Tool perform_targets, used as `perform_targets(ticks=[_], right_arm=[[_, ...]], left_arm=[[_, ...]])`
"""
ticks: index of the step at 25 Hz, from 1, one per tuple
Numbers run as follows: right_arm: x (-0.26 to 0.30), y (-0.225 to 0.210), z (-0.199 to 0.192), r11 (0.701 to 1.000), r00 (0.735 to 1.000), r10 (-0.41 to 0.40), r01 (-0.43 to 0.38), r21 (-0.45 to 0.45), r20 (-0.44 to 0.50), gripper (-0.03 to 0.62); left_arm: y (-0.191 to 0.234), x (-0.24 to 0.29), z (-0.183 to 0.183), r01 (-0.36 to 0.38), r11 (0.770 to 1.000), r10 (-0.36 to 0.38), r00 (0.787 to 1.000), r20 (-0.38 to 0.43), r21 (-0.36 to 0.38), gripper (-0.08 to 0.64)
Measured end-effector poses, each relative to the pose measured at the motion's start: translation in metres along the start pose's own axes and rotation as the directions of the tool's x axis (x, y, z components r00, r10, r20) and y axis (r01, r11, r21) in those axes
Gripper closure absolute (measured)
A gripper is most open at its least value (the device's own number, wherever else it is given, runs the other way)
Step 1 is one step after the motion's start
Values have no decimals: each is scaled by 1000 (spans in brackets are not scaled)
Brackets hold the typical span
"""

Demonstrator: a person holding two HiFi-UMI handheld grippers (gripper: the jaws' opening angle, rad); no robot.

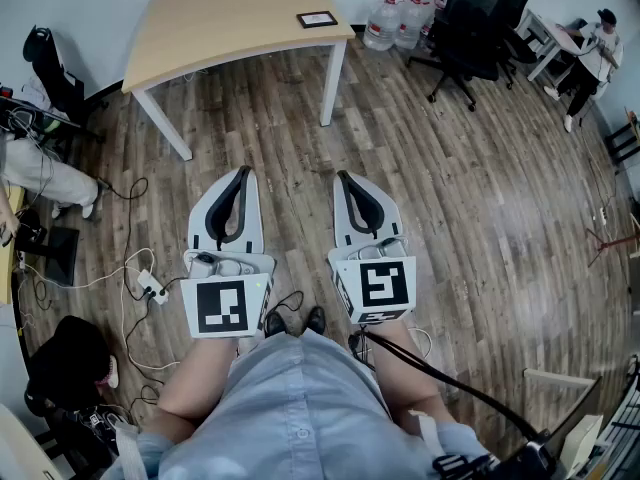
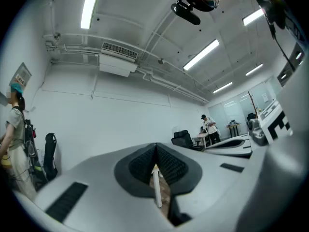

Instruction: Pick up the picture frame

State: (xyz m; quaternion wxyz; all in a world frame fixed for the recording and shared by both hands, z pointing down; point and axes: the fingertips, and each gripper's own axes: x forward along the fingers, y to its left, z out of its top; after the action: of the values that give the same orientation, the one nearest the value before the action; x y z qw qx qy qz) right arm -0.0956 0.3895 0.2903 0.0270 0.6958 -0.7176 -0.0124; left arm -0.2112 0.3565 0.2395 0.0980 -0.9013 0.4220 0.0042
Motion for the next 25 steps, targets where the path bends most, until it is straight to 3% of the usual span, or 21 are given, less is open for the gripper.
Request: perform_targets(ticks=[3, 7, 13, 25], right_arm=[[-1, -1, 0, 1000, 1000, 0, 0, -1, 2, 593], [-4, -5, -3, 1000, 1000, 6, -6, 0, -2, 594], [-4, -18, -4, 998, 999, 40, -40, 45, 5, 592], [23, -49, -27, 998, 997, 59, -58, 25, -45, 592]], left_arm=[[-4, 1, 3, 0, 1000, 0, 1000, 8, -31, 558], [-9, 3, 2, 7, 1000, -7, 1000, 8, 6, 558], [-18, 8, 1, -17, 1000, 17, 1000, -2, 3, 558], [-24, 43, -18, -47, 999, 47, 999, -27, -13, 558]])
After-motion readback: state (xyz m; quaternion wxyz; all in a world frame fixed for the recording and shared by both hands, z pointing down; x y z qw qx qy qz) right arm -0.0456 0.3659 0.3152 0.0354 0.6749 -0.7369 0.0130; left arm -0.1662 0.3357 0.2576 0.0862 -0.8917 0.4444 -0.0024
